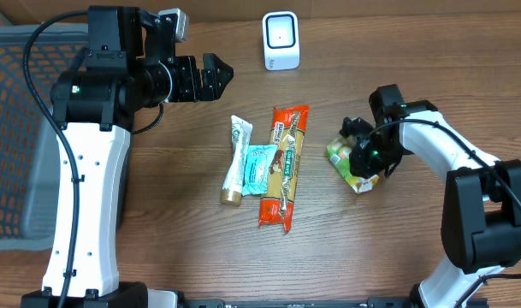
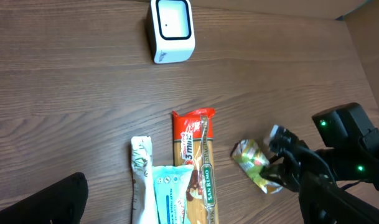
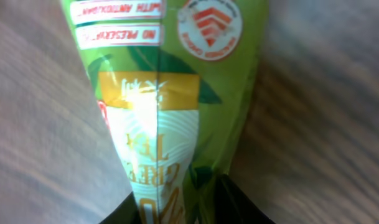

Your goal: Scan the item barcode

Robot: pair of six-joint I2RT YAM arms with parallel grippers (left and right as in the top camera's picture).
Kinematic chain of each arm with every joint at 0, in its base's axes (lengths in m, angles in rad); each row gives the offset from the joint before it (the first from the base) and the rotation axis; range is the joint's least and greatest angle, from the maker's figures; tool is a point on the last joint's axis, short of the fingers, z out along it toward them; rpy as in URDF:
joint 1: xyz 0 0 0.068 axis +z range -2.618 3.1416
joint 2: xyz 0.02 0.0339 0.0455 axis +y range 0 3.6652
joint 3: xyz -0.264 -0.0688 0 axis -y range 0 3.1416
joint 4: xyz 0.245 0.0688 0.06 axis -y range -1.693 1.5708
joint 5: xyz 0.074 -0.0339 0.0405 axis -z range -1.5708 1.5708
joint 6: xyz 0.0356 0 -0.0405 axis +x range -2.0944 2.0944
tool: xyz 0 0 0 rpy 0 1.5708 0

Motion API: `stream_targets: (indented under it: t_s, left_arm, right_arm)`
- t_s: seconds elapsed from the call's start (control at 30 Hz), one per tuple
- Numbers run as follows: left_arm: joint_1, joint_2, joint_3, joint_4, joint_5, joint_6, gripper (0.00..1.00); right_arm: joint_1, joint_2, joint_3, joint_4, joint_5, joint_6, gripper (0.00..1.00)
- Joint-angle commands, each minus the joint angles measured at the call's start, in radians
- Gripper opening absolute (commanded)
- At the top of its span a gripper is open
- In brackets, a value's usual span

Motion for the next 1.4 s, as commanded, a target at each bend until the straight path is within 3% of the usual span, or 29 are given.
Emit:
stream_targets:
  t_s: [0.0, 0.1, 0.17, 0.27, 0.47, 0.57, 1.07, 1.2, 1.3, 1.37]
  left_arm:
    - [-0.006, 0.009, 0.006, 0.0, -0.006, 0.023, 1.0]
    - [-0.006, 0.009, 0.006, 0.0, -0.006, 0.023, 1.0]
    - [-0.006, 0.009, 0.006, 0.0, -0.006, 0.023, 1.0]
    - [-0.006, 0.009, 0.006, 0.0, -0.006, 0.023, 1.0]
    - [-0.006, 0.009, 0.006, 0.0, -0.006, 0.023, 1.0]
    - [-0.006, 0.009, 0.006, 0.0, -0.006, 0.023, 0.99]
    - [-0.006, 0.009, 0.006, 0.0, -0.006, 0.023, 1.0]
    - [-0.006, 0.009, 0.006, 0.0, -0.006, 0.023, 0.99]
    - [-0.006, 0.009, 0.006, 0.0, -0.006, 0.023, 1.0]
    - [-0.006, 0.009, 0.006, 0.0, -0.006, 0.023, 0.99]
  right_arm:
    - [-0.003, -0.006, -0.004, 0.05, 0.013, 0.271, 0.36]
    - [-0.003, -0.006, -0.004, 0.061, 0.013, 0.533, 0.37]
    - [-0.003, -0.006, -0.005, 0.06, 0.014, 0.695, 0.31]
    - [-0.003, -0.006, -0.005, 0.08, 0.032, 0.817, 0.32]
    - [-0.003, -0.006, -0.005, 0.077, 0.04, 0.74, 0.43]
    - [-0.002, -0.006, -0.006, 0.055, 0.019, 0.731, 0.53]
    - [-0.002, -0.006, -0.113, 0.089, -0.053, 0.732, 0.56]
    - [-0.002, -0.006, -0.122, 0.091, -0.055, 0.732, 0.63]
    - [-0.002, -0.006, -0.122, 0.092, -0.055, 0.732, 0.63]
    - [-0.002, -0.006, -0.122, 0.092, -0.055, 0.732, 0.46]
